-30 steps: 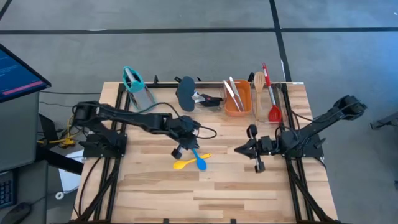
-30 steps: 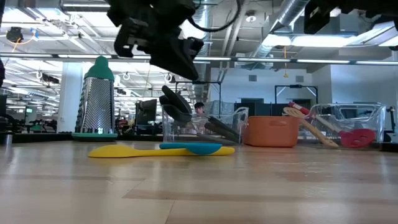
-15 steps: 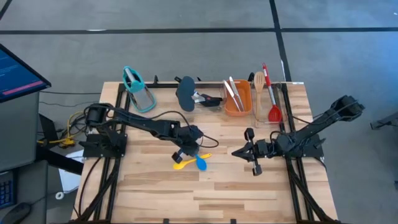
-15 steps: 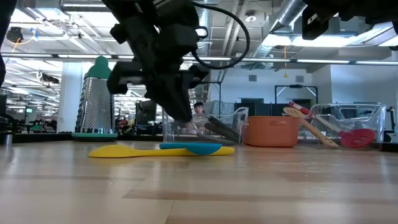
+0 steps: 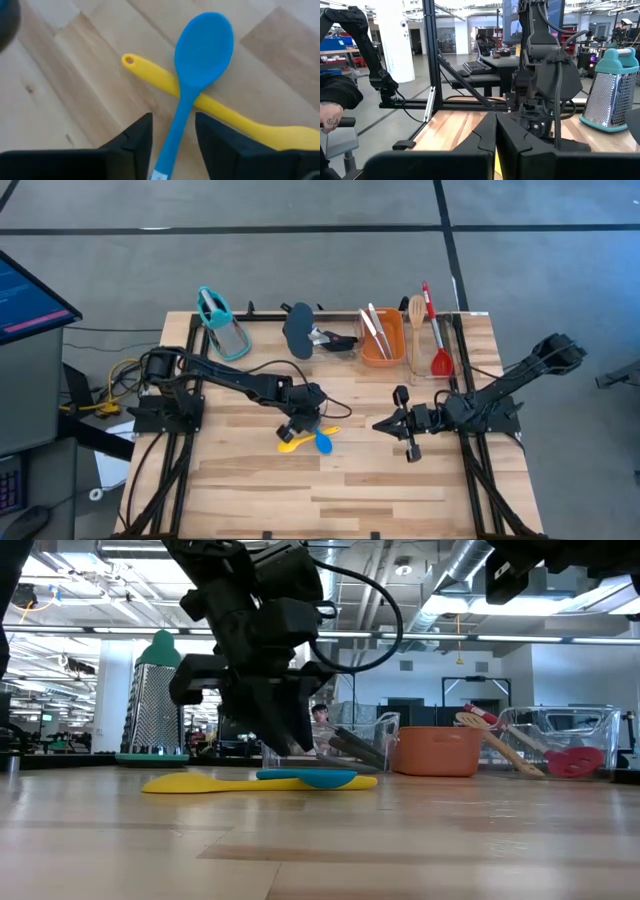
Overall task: Pick & Place Kitchen Items
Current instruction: Put the blue spoon in the right transparent bin
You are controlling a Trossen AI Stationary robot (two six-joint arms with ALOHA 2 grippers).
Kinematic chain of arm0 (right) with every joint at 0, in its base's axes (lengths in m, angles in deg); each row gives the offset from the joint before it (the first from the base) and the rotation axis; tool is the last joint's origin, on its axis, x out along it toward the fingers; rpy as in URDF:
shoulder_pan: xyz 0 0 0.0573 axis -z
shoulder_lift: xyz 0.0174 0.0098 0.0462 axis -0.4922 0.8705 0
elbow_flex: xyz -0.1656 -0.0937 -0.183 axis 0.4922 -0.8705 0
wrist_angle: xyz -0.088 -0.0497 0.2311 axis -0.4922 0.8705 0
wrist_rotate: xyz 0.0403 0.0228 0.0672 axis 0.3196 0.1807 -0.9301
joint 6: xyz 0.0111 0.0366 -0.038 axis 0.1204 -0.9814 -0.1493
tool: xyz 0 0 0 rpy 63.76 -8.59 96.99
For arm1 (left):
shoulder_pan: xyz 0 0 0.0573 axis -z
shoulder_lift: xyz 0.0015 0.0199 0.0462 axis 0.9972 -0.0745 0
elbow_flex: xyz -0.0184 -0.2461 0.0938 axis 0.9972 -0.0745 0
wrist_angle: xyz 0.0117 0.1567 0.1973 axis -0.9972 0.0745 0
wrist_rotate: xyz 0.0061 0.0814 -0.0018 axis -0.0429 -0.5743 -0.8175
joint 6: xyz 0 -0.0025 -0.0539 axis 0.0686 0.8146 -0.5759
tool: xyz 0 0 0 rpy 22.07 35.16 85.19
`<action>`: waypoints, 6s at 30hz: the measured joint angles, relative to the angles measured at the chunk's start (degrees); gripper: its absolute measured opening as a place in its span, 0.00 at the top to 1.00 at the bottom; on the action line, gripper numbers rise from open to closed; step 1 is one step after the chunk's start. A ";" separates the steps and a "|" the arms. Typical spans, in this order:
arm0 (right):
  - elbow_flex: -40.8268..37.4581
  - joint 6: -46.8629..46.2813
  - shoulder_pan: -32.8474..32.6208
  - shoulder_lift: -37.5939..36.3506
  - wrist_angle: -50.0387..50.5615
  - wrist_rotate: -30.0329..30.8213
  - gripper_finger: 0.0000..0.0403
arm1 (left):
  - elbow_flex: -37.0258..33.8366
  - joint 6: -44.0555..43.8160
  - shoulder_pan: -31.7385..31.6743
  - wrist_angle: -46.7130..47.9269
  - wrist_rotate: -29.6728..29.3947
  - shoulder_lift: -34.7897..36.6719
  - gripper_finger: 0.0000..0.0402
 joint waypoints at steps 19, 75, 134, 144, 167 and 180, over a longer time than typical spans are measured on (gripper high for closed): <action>0.00 -0.16 0.02 0.00 -0.74 0.00 1.00 | -5.51 -4.29 -1.52 -8.35 0.77 0.05 0.63; 0.07 -2.64 -0.48 2.62 -2.84 19.28 1.00 | -20.08 -31.58 -9.35 -57.28 3.69 25.40 0.99; 30.77 2.00 20.61 33.53 -3.60 1.46 0.91 | -20.17 -35.06 -9.07 -60.71 4.58 25.16 0.97; 30.75 1.91 20.61 33.25 -3.18 1.47 0.91 | -20.17 -34.96 -9.14 -60.65 2.41 26.88 0.84; 30.62 -22.35 27.50 -1.06 71.60 26.72 0.91 | -26.64 -35.02 -13.05 -37.59 2.18 46.22 0.82; 30.62 -50.09 41.55 -5.19 108.96 28.31 0.91 | -29.53 -36.31 -13.05 -39.66 2.20 46.73 0.88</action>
